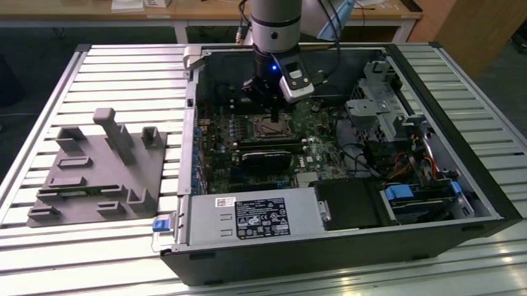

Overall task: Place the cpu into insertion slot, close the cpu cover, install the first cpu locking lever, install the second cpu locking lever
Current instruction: 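Install the second cpu locking lever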

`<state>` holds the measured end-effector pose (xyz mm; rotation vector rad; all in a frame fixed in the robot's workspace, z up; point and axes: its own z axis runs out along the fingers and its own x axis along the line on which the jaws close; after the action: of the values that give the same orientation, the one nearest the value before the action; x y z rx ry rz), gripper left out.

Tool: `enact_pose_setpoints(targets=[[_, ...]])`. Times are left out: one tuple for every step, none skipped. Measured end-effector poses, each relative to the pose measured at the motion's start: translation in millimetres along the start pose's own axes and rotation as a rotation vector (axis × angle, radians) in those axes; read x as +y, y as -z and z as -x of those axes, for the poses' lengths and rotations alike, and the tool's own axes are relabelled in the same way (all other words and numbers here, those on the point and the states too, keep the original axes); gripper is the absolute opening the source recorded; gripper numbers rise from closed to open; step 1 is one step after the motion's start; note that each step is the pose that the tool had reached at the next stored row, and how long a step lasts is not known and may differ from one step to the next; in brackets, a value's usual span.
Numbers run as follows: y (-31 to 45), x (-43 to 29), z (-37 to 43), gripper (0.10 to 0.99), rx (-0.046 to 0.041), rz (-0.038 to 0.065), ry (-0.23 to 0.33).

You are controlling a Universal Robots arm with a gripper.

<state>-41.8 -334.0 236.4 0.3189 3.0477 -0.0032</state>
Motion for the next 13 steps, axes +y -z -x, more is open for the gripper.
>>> enact_pose_setpoints(targets=[[0.0, -0.5, 0.1, 0.106, 0.0, 0.0, 0.0], [0.0, -1.1, 0.2, 0.106, 0.0, 0.0, 0.0], [0.0, -1.6, 0.3, 0.106, 0.0, 0.0, 0.0], [0.0, -2.1, 0.5, 0.106, 0.0, 0.0, 0.0], [0.0, -2.5, 0.5, 0.106, 0.0, 0.0, 0.0], [0.0, -2.9, 0.6, 0.106, 0.0, 0.0, 0.0], [-0.1, -3.4, 0.7, 0.106, 0.0, 0.0, 0.0], [-0.1, -4.0, 0.9, 0.106, 0.0, 0.0, 0.0], [0.0, -4.8, 1.0, 0.106, 0.0, 0.0, 0.0], [-0.1, -5.6, 1.2, 0.106, 0.0, 0.0, 0.0], [-0.1, -6.5, 1.4, 0.106, 0.0, 0.0, 0.0], [-0.1, -7.4, 1.6, 0.106, 0.0, 0.0, 0.0], [-0.1, -8.2, 1.7, 0.106, 0.0, 0.0, 0.0]])
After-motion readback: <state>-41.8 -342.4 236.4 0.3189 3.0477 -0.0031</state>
